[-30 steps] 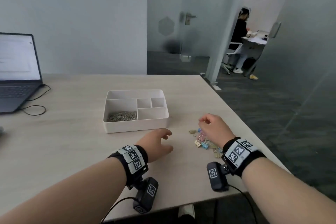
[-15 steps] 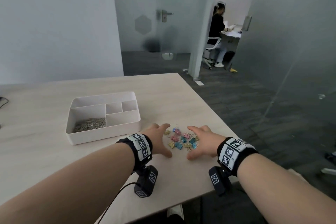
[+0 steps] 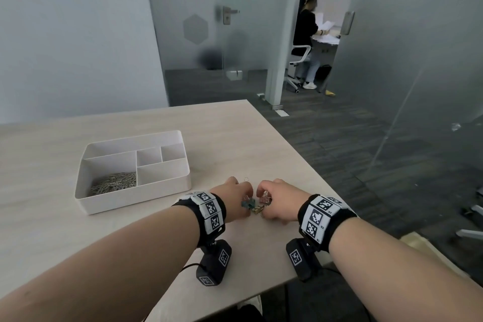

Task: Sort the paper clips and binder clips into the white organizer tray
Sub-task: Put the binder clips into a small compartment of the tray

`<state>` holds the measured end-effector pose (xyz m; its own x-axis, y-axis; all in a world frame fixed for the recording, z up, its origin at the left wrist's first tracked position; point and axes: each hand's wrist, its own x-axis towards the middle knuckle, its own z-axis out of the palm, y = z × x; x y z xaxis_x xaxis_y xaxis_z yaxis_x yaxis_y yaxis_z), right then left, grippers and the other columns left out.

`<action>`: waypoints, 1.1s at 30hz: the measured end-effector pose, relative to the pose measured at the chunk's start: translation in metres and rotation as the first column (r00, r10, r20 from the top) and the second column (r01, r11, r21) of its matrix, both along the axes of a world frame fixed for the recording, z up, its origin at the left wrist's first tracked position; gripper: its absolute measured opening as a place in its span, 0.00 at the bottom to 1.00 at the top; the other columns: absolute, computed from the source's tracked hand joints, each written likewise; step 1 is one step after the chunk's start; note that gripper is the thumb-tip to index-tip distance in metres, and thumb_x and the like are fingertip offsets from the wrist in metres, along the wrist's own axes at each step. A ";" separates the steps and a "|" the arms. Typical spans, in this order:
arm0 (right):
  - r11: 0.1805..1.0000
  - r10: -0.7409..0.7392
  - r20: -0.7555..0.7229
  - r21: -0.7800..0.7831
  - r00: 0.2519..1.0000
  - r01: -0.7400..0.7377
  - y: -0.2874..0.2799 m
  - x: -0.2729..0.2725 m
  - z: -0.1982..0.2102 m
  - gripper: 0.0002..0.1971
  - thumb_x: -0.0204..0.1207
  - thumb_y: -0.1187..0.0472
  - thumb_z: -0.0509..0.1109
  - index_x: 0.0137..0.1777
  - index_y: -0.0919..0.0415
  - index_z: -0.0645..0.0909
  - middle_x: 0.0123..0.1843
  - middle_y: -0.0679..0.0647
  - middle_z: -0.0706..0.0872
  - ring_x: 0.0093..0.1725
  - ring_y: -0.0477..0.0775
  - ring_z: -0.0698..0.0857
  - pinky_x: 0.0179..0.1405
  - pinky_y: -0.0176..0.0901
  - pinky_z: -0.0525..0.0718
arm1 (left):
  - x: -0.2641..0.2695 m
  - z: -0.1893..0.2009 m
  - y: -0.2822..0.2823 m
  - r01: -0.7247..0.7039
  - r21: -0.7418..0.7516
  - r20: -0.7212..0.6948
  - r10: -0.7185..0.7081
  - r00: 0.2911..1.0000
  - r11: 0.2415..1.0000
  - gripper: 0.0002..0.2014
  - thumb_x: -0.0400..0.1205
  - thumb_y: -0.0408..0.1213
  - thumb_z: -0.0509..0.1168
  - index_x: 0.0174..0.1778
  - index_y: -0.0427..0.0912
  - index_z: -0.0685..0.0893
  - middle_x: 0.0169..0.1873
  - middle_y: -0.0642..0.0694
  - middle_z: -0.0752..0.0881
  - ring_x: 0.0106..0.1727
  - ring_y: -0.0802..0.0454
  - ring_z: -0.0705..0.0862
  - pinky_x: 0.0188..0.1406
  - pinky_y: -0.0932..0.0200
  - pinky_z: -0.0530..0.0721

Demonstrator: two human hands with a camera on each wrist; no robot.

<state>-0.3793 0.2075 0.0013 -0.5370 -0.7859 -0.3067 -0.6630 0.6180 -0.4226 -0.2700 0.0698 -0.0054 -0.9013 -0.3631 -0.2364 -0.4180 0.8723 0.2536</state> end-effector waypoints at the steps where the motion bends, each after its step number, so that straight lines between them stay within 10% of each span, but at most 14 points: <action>1: 1.000 0.000 -0.003 -0.016 1.000 0.000 0.000 0.000 0.000 0.19 0.70 0.61 0.74 0.60 0.48 0.78 0.58 0.54 0.73 0.38 0.65 0.89 0.33 0.57 0.92 | 0.001 0.001 -0.001 -0.002 0.011 -0.007 0.002 1.000 1.000 0.24 0.76 0.51 0.70 0.68 0.56 0.76 0.64 0.46 0.73 0.55 0.40 0.85 0.55 0.51 0.85; 10: 0.986 -0.060 0.051 -0.150 0.997 0.067 0.002 0.007 -0.004 0.09 0.74 0.67 0.69 0.48 0.51 0.80 0.44 0.51 0.81 0.25 0.56 0.85 0.22 0.43 0.84 | 0.025 0.001 -0.016 -0.066 0.111 -0.112 0.078 0.991 0.992 0.20 0.72 0.47 0.73 0.60 0.53 0.80 0.56 0.50 0.80 0.52 0.49 0.83 0.50 0.58 0.83; 16: 0.976 -0.085 0.071 -0.197 0.994 0.097 -0.006 0.014 0.005 0.11 0.72 0.69 0.68 0.47 0.52 0.81 0.44 0.52 0.81 0.33 0.56 0.85 0.33 0.50 0.92 | 0.052 0.009 -0.036 -0.106 0.271 -0.165 0.154 0.974 0.957 0.16 0.73 0.43 0.75 0.55 0.51 0.81 0.55 0.50 0.83 0.31 0.53 0.83 0.28 0.57 0.86; 33: 0.839 -0.014 0.215 -0.529 0.977 0.128 -0.131 0.064 0.041 0.08 0.74 0.68 0.71 0.50 0.55 0.82 0.44 0.55 0.84 0.34 0.55 0.84 0.34 0.52 0.90 | 0.131 0.049 -0.140 -0.243 0.498 -0.356 0.451 0.818 0.833 0.17 0.73 0.38 0.79 0.55 0.51 0.83 0.52 0.53 0.83 0.44 0.47 0.89 0.32 0.54 0.92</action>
